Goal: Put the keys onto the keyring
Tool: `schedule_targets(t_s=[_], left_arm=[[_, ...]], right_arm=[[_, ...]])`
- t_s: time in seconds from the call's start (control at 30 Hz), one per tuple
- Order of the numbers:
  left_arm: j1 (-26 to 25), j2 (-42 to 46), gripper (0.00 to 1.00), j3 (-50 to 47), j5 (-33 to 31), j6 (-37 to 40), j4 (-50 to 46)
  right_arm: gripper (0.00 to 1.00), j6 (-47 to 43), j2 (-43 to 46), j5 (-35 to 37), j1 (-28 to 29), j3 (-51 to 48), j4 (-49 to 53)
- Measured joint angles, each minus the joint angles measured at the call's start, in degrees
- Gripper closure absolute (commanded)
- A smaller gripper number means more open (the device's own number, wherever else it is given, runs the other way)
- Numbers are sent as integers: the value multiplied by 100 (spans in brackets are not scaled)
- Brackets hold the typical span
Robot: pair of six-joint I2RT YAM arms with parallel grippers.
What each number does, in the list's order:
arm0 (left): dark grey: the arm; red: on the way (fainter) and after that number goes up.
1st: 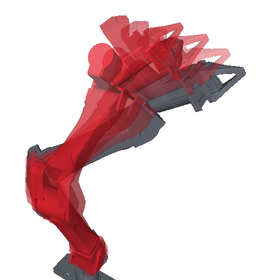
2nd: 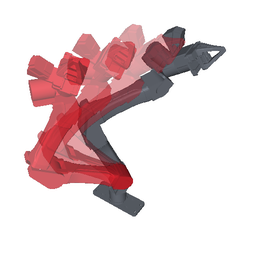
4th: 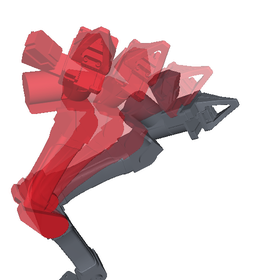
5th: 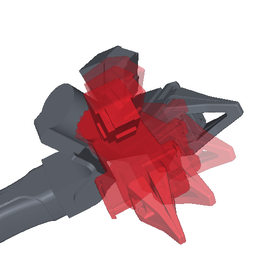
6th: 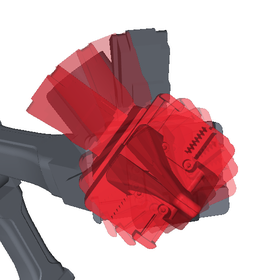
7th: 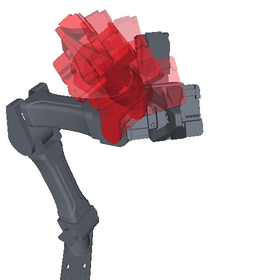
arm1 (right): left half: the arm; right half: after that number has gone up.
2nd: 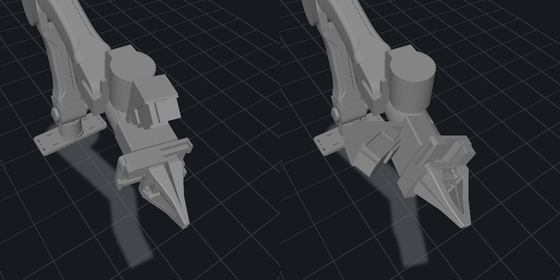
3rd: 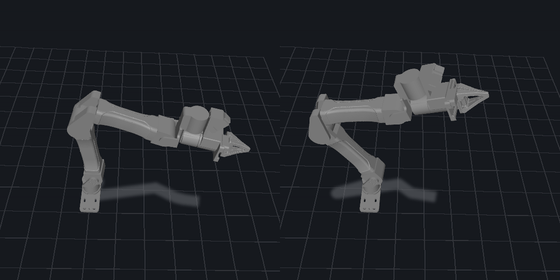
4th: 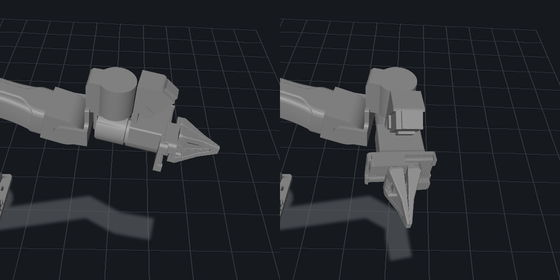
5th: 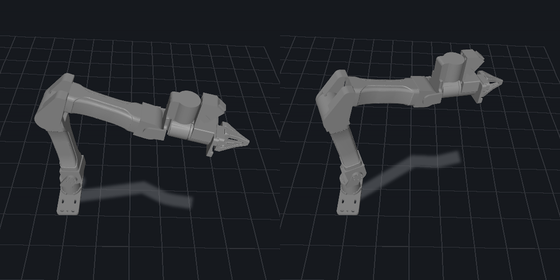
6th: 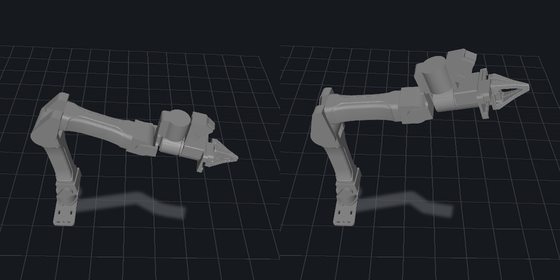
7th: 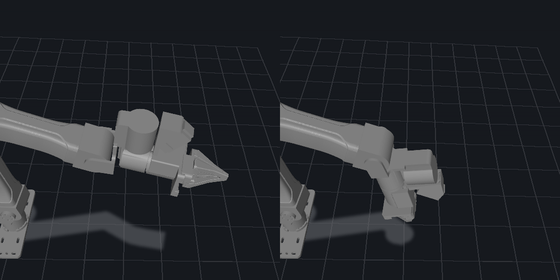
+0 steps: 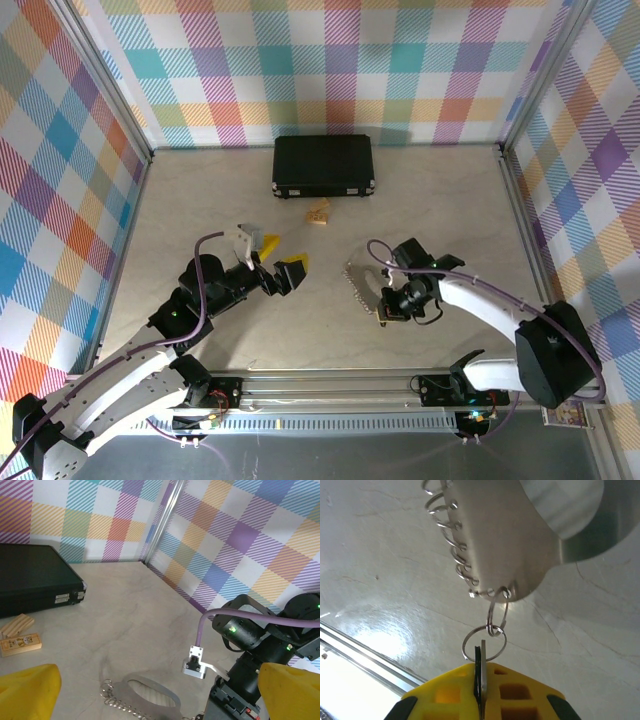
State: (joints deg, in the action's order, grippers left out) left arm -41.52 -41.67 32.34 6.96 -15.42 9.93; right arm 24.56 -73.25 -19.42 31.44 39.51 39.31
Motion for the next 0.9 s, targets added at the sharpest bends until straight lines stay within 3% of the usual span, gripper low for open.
schedule_targets(t_s=[0.9], left_arm=[[0,-212,0,-109,50,155,-199]], right_arm=[[98,815,376,20,367,-1049,-243]])
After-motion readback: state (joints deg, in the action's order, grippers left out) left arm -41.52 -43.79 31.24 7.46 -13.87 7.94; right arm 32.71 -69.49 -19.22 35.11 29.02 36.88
